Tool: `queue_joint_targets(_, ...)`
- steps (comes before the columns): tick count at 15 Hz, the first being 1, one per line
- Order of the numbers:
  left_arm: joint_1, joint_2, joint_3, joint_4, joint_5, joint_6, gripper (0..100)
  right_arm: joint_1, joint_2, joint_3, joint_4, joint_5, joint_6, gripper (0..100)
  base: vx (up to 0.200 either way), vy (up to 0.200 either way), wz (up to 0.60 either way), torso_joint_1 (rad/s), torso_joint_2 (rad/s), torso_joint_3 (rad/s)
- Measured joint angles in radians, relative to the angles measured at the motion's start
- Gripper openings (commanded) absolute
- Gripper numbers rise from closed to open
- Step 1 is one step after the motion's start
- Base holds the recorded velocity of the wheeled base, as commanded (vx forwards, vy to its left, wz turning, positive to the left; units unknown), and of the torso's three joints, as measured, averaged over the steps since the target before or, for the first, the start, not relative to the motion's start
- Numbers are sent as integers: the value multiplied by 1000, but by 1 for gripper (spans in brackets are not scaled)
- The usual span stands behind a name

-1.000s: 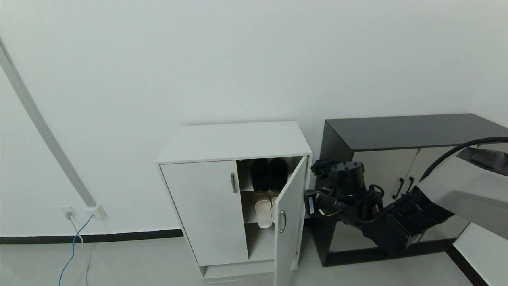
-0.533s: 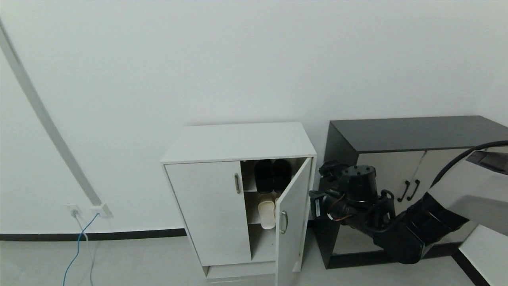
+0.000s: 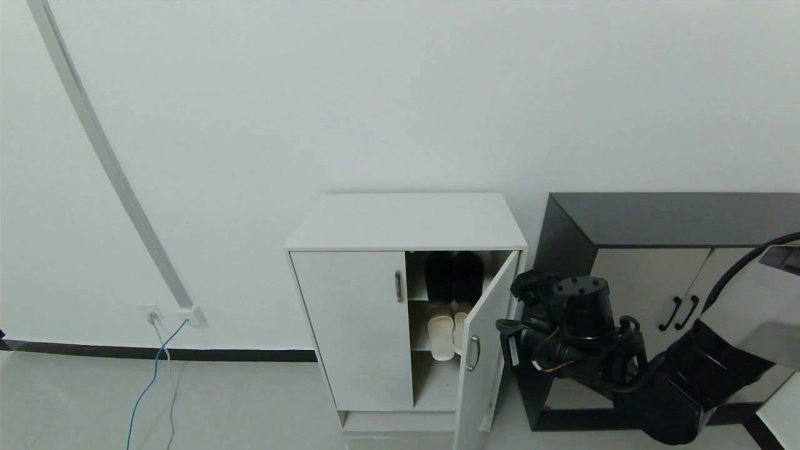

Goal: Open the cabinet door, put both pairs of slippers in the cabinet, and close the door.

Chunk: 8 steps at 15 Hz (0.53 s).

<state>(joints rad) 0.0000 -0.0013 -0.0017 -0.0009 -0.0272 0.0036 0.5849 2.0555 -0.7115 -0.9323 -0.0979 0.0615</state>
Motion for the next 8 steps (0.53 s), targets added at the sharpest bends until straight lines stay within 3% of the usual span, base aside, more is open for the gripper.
queue_joint_targets(8,0,0,0,0,1,-2,0,13,1,81,-26,-2,-3,0,200,0,0,3,0,4)
